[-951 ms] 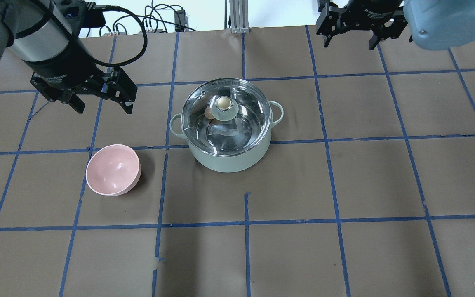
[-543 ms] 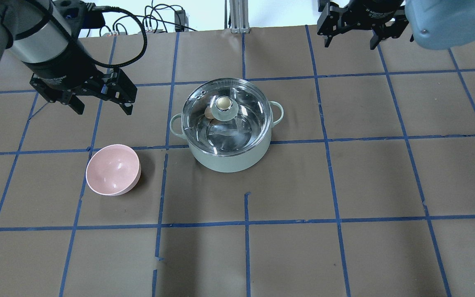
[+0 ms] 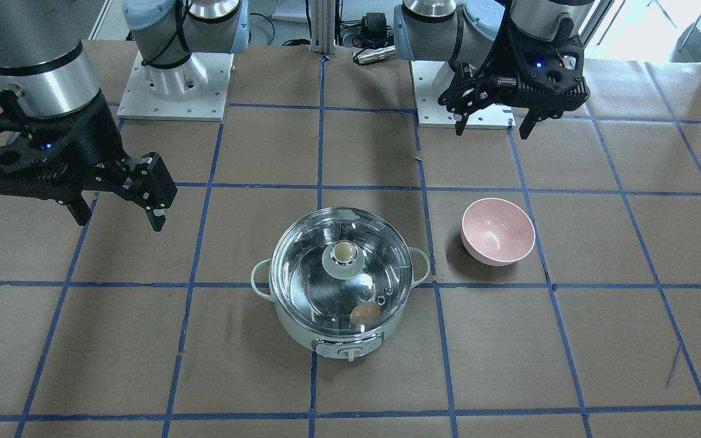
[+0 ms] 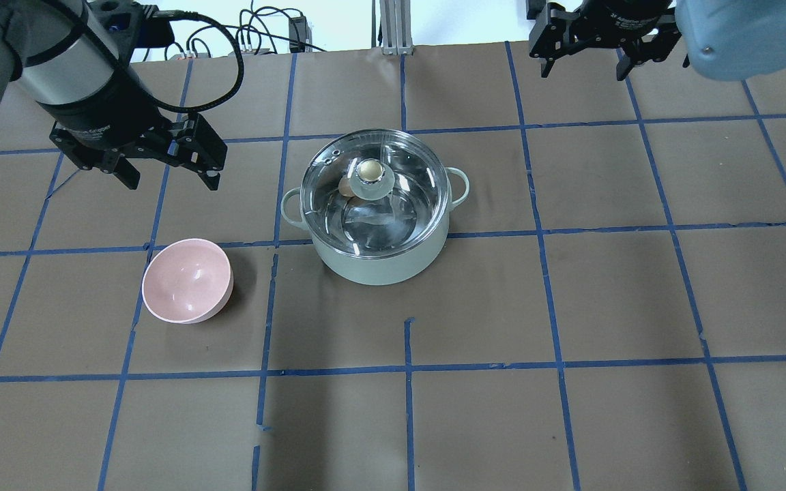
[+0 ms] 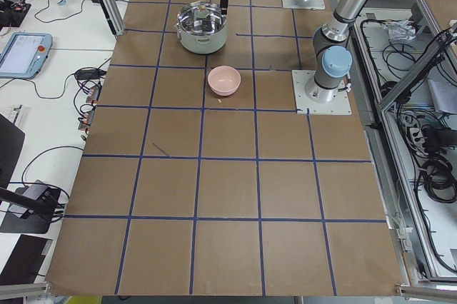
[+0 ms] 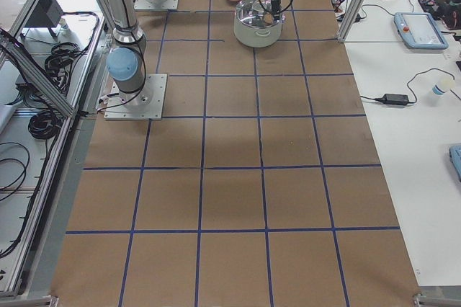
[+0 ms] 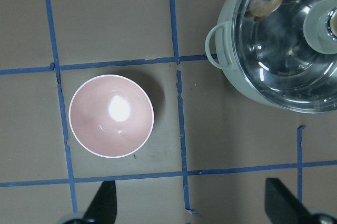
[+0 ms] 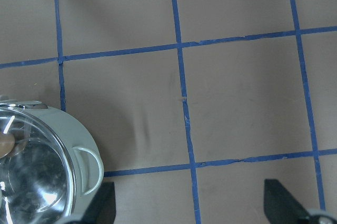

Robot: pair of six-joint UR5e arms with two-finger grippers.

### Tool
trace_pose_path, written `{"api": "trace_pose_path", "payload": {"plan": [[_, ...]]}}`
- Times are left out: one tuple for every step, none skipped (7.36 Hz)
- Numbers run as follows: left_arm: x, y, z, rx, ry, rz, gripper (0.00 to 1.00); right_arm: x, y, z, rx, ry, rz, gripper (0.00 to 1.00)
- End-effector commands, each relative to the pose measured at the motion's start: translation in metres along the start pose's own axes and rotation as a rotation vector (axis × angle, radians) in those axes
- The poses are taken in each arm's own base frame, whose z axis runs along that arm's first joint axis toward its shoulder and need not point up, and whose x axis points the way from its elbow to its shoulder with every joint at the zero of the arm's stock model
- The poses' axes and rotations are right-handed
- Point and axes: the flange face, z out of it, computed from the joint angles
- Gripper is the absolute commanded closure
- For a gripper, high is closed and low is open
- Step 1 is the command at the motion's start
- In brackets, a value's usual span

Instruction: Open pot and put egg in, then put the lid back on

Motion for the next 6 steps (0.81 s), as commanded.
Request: {"api": "trace_pose_path", "payload": {"plan": [[-0.0006,-0.0002,0.0000,0.000,0.001,-0.001,0.00,0.0000,0.0004,0.0008,-0.003,-0.001,-0.004,0.00],[0.0000,0.0001,0.0002,-0.002,0.000,-0.001,0.00,-0.0017,0.0010,0.0008,-0.003,-0.002,-0.007,0.00],[-0.0007,0.0000,0.0002,-0.002,0.000,-0.001,0.00,-0.0028,0.0013,0.0007,-0.003,-0.005,-0.008,0.00],[-0.0006,0.0004,-0.0013,0.001,0.001,-0.004,0.00,-0.0038,0.0016,0.0007,-0.004,-0.007,-0.010,0.00],[-0.0013,0.0002,-0.0013,0.002,0.001,-0.005,0.00,-0.0038,0.0018,0.0004,-0.007,-0.007,-0.009,0.00],[-0.0013,0.0007,-0.0020,0.003,0.001,-0.005,0.00,-0.0038,0.0035,0.0021,-0.023,-0.007,-0.009,0.00]]}}
